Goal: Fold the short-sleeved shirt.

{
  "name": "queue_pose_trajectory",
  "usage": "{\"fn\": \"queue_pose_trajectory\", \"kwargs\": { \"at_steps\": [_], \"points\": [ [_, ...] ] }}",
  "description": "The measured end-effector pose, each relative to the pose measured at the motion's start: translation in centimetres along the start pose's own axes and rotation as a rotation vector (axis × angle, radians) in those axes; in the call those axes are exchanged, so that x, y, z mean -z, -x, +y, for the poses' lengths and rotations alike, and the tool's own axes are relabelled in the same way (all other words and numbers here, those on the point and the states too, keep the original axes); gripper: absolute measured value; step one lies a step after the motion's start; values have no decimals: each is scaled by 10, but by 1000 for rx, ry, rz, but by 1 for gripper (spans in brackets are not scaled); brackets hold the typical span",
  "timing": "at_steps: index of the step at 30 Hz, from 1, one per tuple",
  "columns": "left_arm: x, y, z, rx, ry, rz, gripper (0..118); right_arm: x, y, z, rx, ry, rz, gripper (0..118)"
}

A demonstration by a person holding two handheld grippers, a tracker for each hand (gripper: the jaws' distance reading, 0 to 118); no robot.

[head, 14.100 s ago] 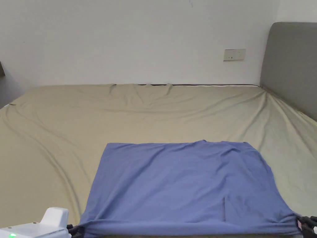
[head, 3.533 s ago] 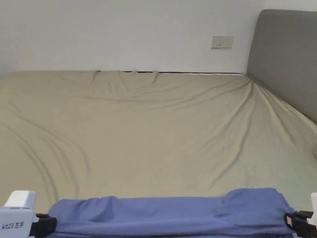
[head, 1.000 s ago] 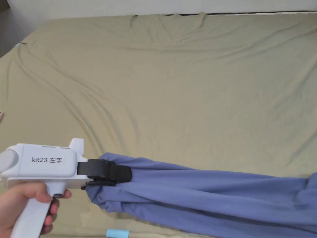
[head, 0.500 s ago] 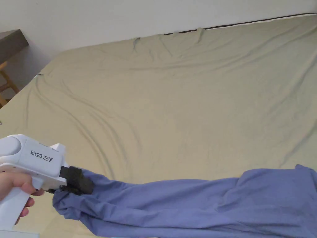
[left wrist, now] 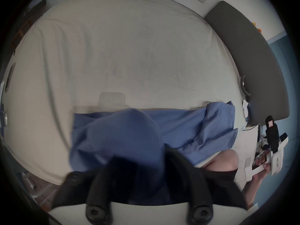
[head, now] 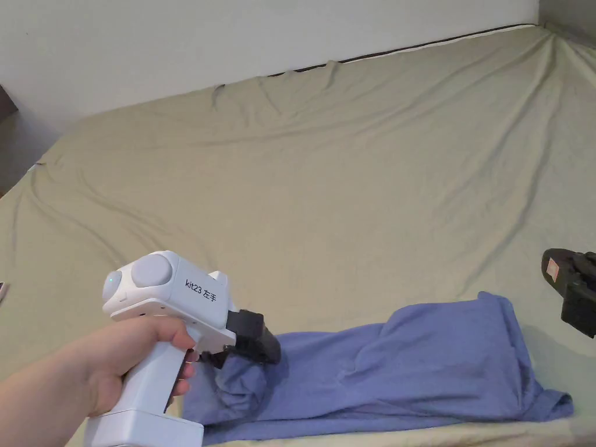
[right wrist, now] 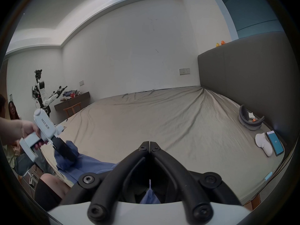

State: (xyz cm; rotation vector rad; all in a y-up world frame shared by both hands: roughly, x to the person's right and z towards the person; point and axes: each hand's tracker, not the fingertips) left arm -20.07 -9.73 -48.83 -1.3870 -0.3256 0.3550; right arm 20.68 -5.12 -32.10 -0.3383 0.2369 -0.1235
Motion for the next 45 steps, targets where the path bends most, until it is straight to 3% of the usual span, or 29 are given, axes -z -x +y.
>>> {"fn": "queue_pose_trajectory", "kwargs": {
  "at_steps": [2,4,5,6,8,13,14,17,18,20,23,26,30,33,37,39,40,42,43,44,45],
  "points": [
    [1,-12,-3,-6,-52,-54,102,0,0,0,16,8,-8,0],
    [-14,-10,2,47,-129,-83,101,1,0,0,26,16,-13,0],
    [-27,-11,0,62,-145,-125,85,1,0,0,32,21,-15,0],
    [-41,-11,-3,72,-178,-149,61,21,-43,-1,37,25,-14,0],
    [-62,-10,-13,115,-257,-93,2,24,-47,-1,47,30,-6,0],
    [-30,-4,-26,250,-220,346,0,27,-49,-4,32,41,13,0],
    [-19,-3,-25,234,-204,369,0,10,-11,19,26,44,19,0],
    [25,-2,-16,234,-188,334,0,7,11,27,12,52,26,0],
    [41,-5,-15,236,-170,351,0,24,-18,12,8,53,30,0],
    [68,-19,-19,246,-139,372,0,27,-16,15,-6,53,34,0],
    [75,-46,-28,282,-149,284,0,31,-18,11,-36,50,40,0],
    [69,-65,-35,225,-106,4,0,34,-15,8,-59,59,57,0],
    [23,-71,-43,272,-196,-76,0,37,-12,6,-64,65,70,0],
    [-30,-36,-53,258,-249,-125,0,36,-13,7,-66,63,84,0],
    [-81,68,-60,125,-337,-169,0,38,-12,6,-73,62,91,0],
    [-91,133,-64,-16,-314,-287,13,37,-13,7,-61,70,92,0],
    [-92,157,-69,-89,-304,-361,13,37,-14,7,-53,70,94,0],
    [-82,199,-76,-171,-312,-447,79,35,-15,8,-32,67,95,0],
    [-73,213,-77,-193,-315,-470,106,35,-15,8,-26,68,94,0],
    [-62,216,-75,-216,-337,-462,118,36,-15,8,-26,70,91,0],
    [-49,223,-72,-231,-336,-530,118,36,-15,9,-33,70,84,0]
  ]
}}
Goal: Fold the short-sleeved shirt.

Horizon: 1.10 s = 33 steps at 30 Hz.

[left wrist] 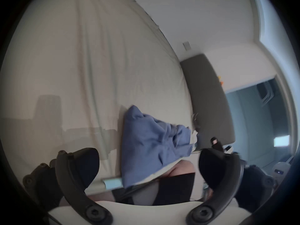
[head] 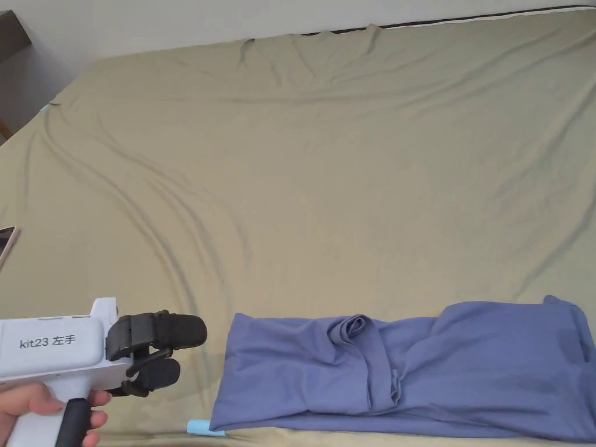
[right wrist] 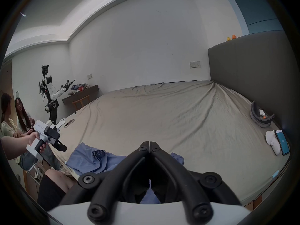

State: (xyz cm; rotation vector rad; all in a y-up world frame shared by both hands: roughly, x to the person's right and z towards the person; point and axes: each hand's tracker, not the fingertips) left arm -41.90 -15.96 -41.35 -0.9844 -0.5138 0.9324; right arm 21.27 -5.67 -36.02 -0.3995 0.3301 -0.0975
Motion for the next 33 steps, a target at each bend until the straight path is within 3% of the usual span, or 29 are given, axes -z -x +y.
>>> {"fn": "queue_pose_trajectory", "kwargs": {
  "at_steps": [4,5,6,7,9,11,13,14,17,20,23,25,31,33],
  "points": [
    [63,22,1,-14,113,-68,118,6,4,0,-47,11,-42,0],
    [70,21,-4,46,92,-115,118,9,5,0,-50,14,-49,0],
    [74,14,-1,114,21,-261,116,10,5,0,-50,15,-50,0],
    [86,13,3,69,77,-200,113,11,4,0,-50,17,-50,0],
    [108,17,-8,2,122,-170,72,13,3,-1,-57,26,-49,0],
    [122,19,1,86,234,-91,13,15,2,-2,-86,42,-53,0],
    [119,24,-1,143,214,-19,13,7,-2,-6,-116,51,-57,0],
    [116,19,2,92,215,-89,13,5,-4,-7,-125,52,-57,0],
    [94,0,14,192,188,29,11,0,-11,-6,-138,47,-56,0],
    [68,-52,11,164,185,44,10,-4,-21,-3,-139,39,-52,0],
    [35,-77,23,274,174,201,10,-6,-22,0,-131,29,-38,0],
    [9,-82,36,265,159,285,10,-3,-6,1,-133,16,-22,0],
    [-24,-85,62,235,189,730,10,2,-4,1,-117,4,35,0],
    [-12,-112,53,303,244,744,10,4,-7,2,-109,9,47,0]
  ]
}}
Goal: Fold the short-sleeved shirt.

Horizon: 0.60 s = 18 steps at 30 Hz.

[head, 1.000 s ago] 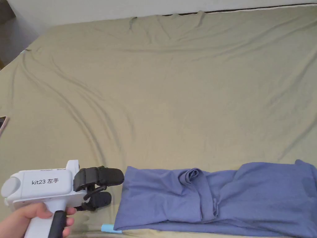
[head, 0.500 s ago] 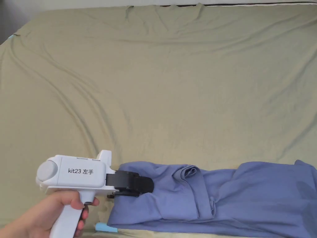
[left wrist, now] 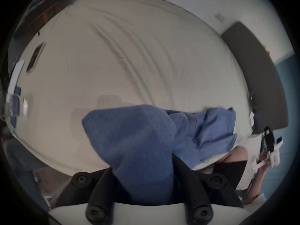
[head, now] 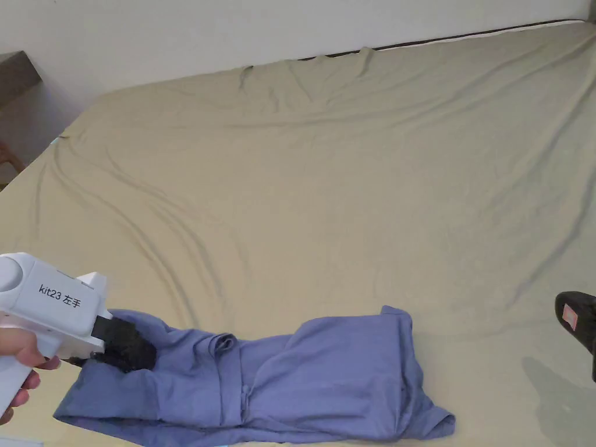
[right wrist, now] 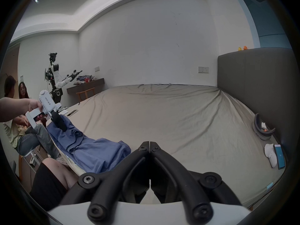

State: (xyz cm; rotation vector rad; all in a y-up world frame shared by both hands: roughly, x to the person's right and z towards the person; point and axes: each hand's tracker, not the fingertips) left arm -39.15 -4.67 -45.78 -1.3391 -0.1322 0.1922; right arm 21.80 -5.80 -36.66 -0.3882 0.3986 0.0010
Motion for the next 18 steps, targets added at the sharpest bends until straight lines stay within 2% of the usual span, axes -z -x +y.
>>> {"fn": "queue_pose_trajectory", "kwargs": {
  "at_steps": [2,7,8,11,12,13,14,15,16,18],
  "points": [
    [-5,-45,4,18,18,-6,10,2,-4,0,3,2,7,0],
    [12,-148,16,90,60,96,10,4,-12,2,39,4,24,0],
    [22,-167,18,84,59,81,10,-3,28,2,42,3,27,0],
    [62,-213,22,69,97,46,14,-6,33,0,30,4,21,0],
    [74,-228,21,64,98,38,22,-6,31,-2,17,4,16,0],
    [84,-240,21,59,100,13,40,-7,29,-3,12,6,11,0],
    [95,-253,20,47,111,-36,70,-7,27,-4,10,5,4,0],
    [100,-267,22,41,128,-89,86,-8,25,-5,13,4,0,0],
    [97,-275,23,33,117,-141,91,-8,22,-7,23,6,-1,0],
    [77,-285,29,60,33,-275,90,-8,18,-8,40,8,-2,0]
  ]
}}
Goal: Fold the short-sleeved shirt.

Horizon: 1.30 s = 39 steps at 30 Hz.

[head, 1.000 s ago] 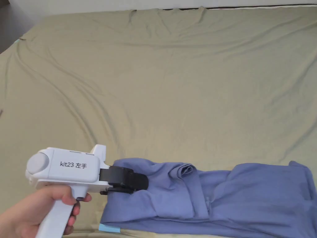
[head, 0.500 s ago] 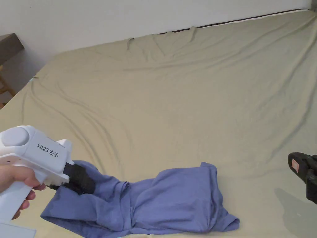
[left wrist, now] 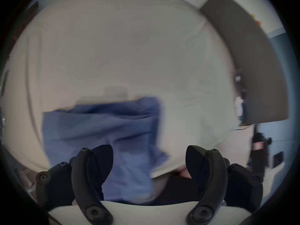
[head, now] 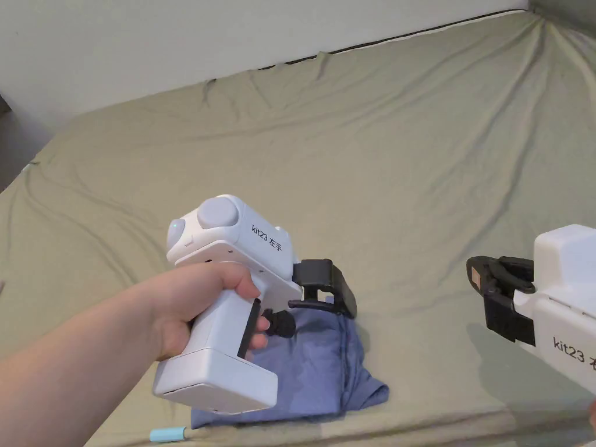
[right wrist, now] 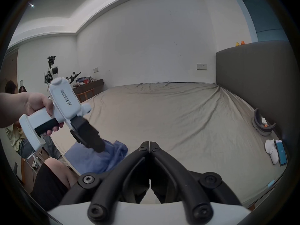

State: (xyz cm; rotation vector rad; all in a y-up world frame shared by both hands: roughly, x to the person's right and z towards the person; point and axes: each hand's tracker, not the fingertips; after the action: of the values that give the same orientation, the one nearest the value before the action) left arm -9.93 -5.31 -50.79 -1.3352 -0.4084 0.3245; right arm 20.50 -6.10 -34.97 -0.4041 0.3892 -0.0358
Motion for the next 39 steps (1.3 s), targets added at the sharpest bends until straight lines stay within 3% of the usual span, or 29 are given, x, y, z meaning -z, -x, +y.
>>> {"fn": "queue_pose_trajectory", "kwargs": {
  "at_steps": [4,5,7,8,10,13,16,19,22,23,27,30,34,37,39],
  "points": [
    [-58,-11,-25,148,-110,-38,83,-2,-2,-1,2,3,2,0],
    [-68,-7,-33,187,-147,21,62,-2,-3,-1,2,3,0,0],
    [-62,5,-45,248,-201,226,1,-2,-2,-1,5,4,-1,0],
    [-49,10,-55,257,-225,345,0,-1,-3,-1,7,3,-1,0],
    [-18,23,-65,289,-169,411,0,0,-1,0,8,3,-4,0],
    [32,34,-65,166,-70,298,0,3,0,0,0,7,-8,0],
    [82,23,-63,149,-37,317,0,6,7,1,-14,16,0,0],
    [93,9,-54,161,-78,304,0,6,16,1,-58,12,-4,0],
    [96,3,-45,125,-41,184,0,12,24,2,-87,21,27,0],
    [95,3,-42,143,-43,178,0,14,26,1,-96,26,34,0],
    [30,17,-38,110,-167,-87,0,24,40,-4,-137,71,63,0],
    [-44,41,-52,171,-325,-129,0,33,52,-11,-144,139,90,0],
    [-125,113,-86,134,-469,-228,0,68,67,-11,-29,263,290,0],
    [-146,170,-107,64,-502,-290,0,109,75,-5,96,401,492,0],
    [-139,203,-113,-3,-488,-289,0,142,77,-7,137,441,535,0]
  ]
}}
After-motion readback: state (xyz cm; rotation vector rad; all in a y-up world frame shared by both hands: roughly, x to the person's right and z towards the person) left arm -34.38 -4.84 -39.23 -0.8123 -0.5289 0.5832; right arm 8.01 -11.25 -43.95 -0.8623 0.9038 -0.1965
